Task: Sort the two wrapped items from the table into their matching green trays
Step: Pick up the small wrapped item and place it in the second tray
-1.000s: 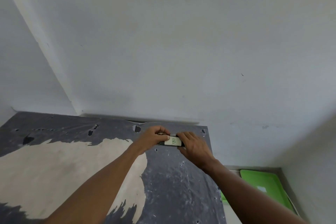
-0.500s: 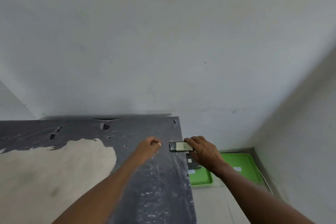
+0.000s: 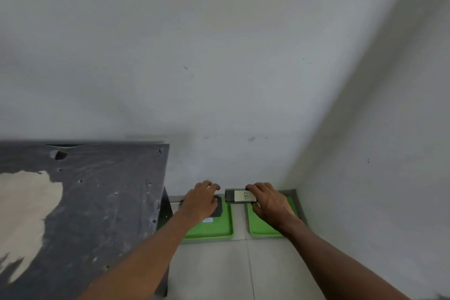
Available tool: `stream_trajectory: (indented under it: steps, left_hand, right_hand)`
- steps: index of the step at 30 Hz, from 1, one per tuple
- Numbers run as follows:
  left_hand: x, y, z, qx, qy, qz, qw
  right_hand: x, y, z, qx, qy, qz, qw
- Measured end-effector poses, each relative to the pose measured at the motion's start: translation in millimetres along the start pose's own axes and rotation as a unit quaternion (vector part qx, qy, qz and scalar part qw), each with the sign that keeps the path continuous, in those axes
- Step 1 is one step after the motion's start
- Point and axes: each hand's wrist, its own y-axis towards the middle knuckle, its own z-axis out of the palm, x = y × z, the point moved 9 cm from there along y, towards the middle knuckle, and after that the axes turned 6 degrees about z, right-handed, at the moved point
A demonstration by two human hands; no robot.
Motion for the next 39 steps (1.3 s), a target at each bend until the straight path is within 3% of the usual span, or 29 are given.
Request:
stream_trajectory:
  steps: [7,15,22,28,39]
  left_hand:
    - [-71.5,43.6,43.1,0.019,0.083,0.044,0.995]
    - [-91.8,112.5,101.1,0.034,0.118,0.104,0.987]
    - [-78.1,165.2,171.8,0.039,0.102,0.079,0.991]
    - [-42.6,200.1,270.5,0.036,0.094,0.035,0.994]
    - [50.6,270.0,517.8,0.025,0.120,0.009,0.992]
  right_hand:
    - [-82.1,-0.9,15.5,0.016,0.018,0.018,1.000]
    - [-155.2,36.6,50.9,0.044,0.027,0.062,0.997]
    - [-200.9,76.6,113.4,0.074,0.021,0.062,0.995]
    - [-241.4,94.8,209.6,0.064,0.034,0.044,0.996]
    - [-344.3,119.7,488.3,0.042,0.012,0.035,0.998]
